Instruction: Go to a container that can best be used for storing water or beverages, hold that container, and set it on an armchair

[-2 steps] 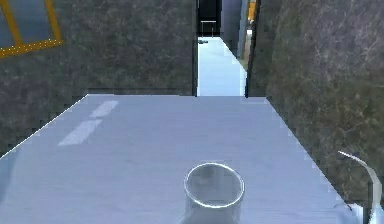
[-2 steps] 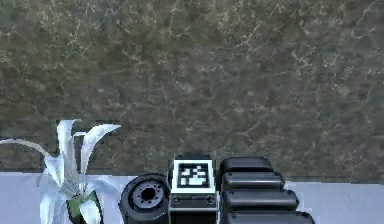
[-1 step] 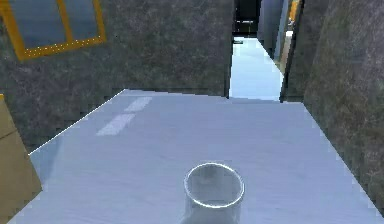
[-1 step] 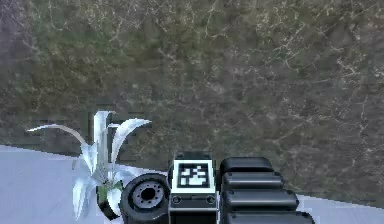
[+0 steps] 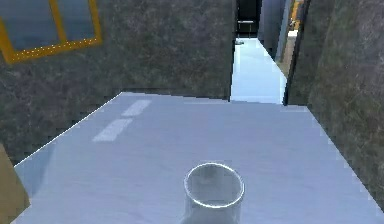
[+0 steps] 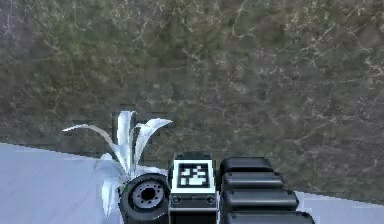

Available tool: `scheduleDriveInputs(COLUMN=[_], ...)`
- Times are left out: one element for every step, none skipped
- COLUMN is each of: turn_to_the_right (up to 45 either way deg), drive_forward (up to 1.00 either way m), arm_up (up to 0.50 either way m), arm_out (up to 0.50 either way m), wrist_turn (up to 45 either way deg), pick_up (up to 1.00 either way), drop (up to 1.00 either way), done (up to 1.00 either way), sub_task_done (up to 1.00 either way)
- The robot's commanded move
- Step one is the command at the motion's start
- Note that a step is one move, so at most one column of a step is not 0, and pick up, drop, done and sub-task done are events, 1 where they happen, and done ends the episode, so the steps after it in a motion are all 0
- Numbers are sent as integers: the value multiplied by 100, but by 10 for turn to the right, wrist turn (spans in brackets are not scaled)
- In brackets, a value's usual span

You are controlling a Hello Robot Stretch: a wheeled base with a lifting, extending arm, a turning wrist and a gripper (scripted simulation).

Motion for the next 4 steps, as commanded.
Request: scheduleDriveInputs(turn_to_the_right=[90, 0, 120, 0], drive_forward=[0, 65, 0, 100], arm_up=[0, 0, 0, 0], arm_out=[0, 0, 0, 0], wrist_turn=[0, 0, 0, 0], pick_up=[0, 0, 0, 0], drop=[0, 0, 0, 0], done=[0, 0, 0, 0], sub_task_done=[0, 0, 0, 0])
